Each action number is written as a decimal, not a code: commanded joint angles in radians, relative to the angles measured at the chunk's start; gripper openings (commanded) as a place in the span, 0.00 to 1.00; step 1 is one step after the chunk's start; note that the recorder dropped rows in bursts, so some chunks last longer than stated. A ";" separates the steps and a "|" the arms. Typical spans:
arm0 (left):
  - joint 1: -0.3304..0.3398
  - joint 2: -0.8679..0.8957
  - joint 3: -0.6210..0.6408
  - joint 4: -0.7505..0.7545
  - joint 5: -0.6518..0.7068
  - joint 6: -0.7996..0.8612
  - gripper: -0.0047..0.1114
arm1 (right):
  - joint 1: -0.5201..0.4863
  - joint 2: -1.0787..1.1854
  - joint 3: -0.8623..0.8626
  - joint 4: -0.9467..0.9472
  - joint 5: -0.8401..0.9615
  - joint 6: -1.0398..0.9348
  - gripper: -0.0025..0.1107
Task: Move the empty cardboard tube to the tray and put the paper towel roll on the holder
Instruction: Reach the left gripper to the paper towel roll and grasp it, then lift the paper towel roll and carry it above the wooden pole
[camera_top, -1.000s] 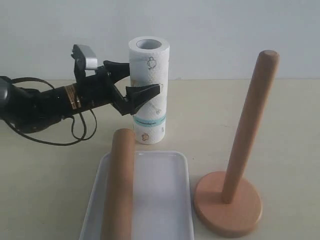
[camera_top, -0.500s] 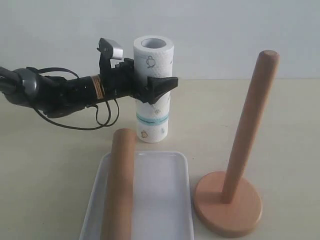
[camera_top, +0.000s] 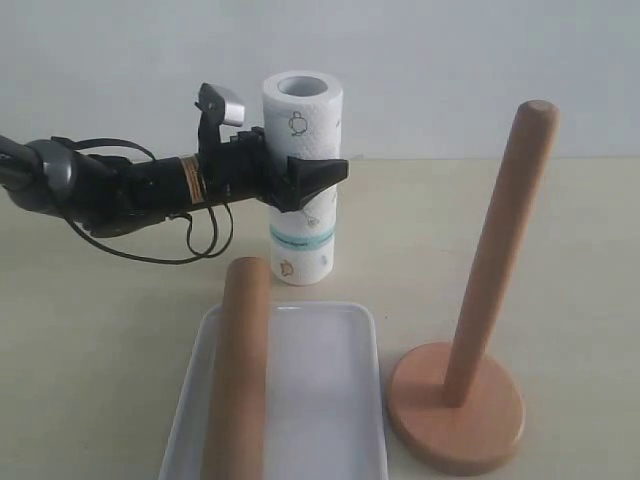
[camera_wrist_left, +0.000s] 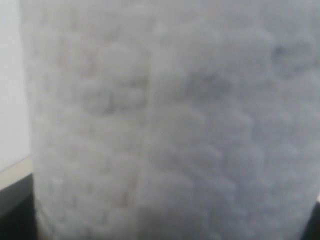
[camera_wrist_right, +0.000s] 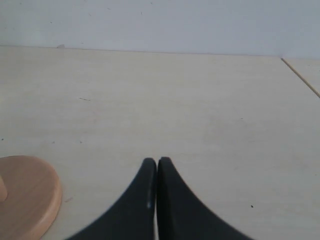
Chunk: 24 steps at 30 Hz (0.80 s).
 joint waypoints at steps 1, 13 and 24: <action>0.004 -0.002 -0.006 -0.002 0.002 -0.006 0.08 | -0.003 -0.004 -0.001 0.001 -0.003 -0.003 0.02; 0.004 -0.280 -0.053 -0.032 0.103 -0.128 0.08 | -0.003 -0.004 -0.001 0.001 -0.003 -0.003 0.02; -0.359 -0.766 -0.081 0.241 0.517 -0.548 0.08 | -0.003 -0.004 -0.001 0.001 -0.008 -0.003 0.02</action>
